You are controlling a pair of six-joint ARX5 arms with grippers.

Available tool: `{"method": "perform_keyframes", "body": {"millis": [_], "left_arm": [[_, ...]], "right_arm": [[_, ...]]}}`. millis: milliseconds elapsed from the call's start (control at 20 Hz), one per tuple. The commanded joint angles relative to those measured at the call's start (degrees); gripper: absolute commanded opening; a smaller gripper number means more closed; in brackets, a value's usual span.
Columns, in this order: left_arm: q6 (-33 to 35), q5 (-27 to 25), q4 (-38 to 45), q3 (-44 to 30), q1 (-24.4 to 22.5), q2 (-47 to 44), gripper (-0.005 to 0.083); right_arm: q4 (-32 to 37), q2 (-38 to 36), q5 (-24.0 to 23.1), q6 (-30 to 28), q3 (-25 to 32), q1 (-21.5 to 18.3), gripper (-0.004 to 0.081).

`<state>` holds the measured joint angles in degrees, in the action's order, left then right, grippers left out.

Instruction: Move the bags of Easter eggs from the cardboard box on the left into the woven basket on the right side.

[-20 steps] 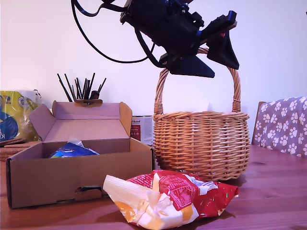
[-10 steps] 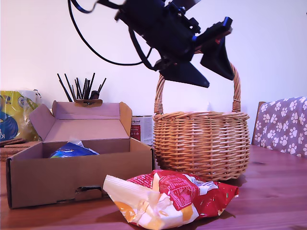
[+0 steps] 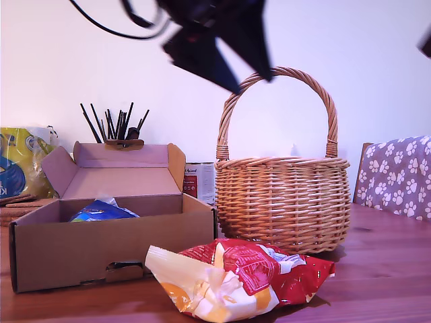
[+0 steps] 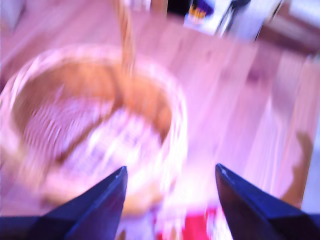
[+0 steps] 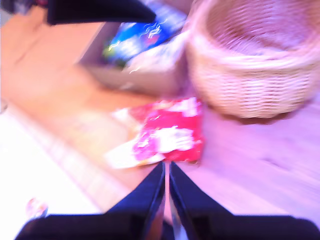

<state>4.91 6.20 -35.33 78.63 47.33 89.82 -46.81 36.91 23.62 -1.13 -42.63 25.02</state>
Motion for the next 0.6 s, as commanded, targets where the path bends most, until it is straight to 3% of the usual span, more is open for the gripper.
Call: {"method": "perform_keyframes", "body": {"millis": [0, 150, 300, 350, 550], "left_arm": [[1.0, -1.5, -3.3, -0.6, -0.2, -1.2, 0.0303], [1.5, -4.0, -8.0, -0.9, -0.3, -4.6, 0.0177], [1.5, -5.7, -6.7, -5.2, -1.9, -9.6, 0.0094], [1.5, -5.6, -5.9, -7.6, -3.0, -11.4, 0.0095], [3.0, -4.7, 1.5, -17.2, -9.5, -15.8, 0.0102]], "right_arm": [[-0.3, 2.2, -0.2, -0.9, -2.4, 2.6, -0.0012], [-0.3, 8.3, -1.4, -2.5, -5.2, 8.1, -0.0012], [-2.7, 14.6, -5.2, -3.4, -7.7, 13.8, 0.0030], [-3.8, 17.0, -6.7, -3.5, -8.8, 15.5, 0.0093], [-5.4, 24.9, -14.0, -11.4, -11.3, 22.0, 0.0485]]}}
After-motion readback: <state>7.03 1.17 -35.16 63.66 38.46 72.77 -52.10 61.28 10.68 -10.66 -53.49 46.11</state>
